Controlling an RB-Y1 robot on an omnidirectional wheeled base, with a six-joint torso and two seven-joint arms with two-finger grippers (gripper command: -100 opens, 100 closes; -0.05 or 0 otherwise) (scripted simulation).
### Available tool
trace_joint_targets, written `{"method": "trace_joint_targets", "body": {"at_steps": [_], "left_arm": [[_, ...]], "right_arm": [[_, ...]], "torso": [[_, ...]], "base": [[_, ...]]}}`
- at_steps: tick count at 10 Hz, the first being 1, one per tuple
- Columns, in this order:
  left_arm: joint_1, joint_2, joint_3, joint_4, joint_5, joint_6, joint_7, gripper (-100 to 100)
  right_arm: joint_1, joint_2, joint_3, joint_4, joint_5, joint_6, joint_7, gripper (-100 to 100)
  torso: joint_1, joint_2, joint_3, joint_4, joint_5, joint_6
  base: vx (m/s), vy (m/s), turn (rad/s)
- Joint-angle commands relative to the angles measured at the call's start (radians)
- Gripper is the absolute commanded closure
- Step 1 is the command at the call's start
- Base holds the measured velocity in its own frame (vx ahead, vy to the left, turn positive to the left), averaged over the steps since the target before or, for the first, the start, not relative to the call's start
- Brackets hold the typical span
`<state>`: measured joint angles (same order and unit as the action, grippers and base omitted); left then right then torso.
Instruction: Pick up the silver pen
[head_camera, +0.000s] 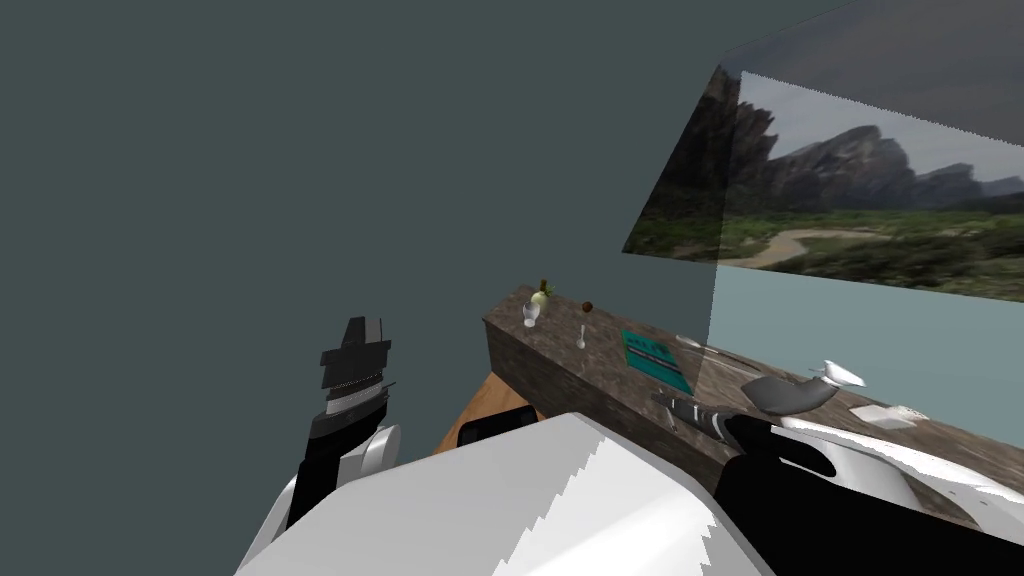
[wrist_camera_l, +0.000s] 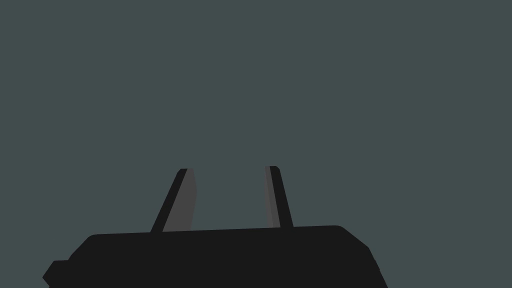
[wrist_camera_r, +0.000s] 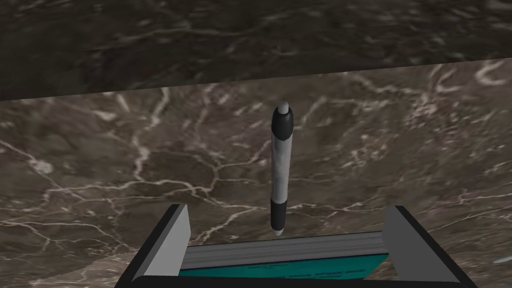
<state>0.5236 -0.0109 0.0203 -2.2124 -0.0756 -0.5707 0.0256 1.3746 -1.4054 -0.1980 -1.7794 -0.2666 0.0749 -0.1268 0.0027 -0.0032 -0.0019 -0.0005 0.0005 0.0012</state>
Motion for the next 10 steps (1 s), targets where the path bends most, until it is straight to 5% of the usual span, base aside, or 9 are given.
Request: {"method": "trace_joint_targets", "body": {"at_steps": [1,2,10], "left_arm": [[0.000,0.000,0.000,0.000,0.000,0.000,0.000,0],[0.000,0.000,0.000,0.000,0.000,0.000,0.000,0],[0.000,0.000,0.000,0.000,0.000,0.000,0.000,0]], "right_arm": [[0.000,0.000,0.000,0.000,0.000,0.000,0.000,0],[-0.037,0.005,0.025,0.004,-0.013,0.034,-0.015,-100],[-0.183,0.026,0.123,0.022,-0.065,0.170,-0.076,-100]], "torso": [[0.000,0.000,0.000,0.000,0.000,0.000],[-0.001,0.002,0.001,0.000,0.000,0.000],[-0.003,0.011,0.006,0.003,-0.001,0.000]], "base": [[0.006,0.003,-0.005],[-0.095,-0.013,0.246],[-0.127,-0.017,0.215]]}}
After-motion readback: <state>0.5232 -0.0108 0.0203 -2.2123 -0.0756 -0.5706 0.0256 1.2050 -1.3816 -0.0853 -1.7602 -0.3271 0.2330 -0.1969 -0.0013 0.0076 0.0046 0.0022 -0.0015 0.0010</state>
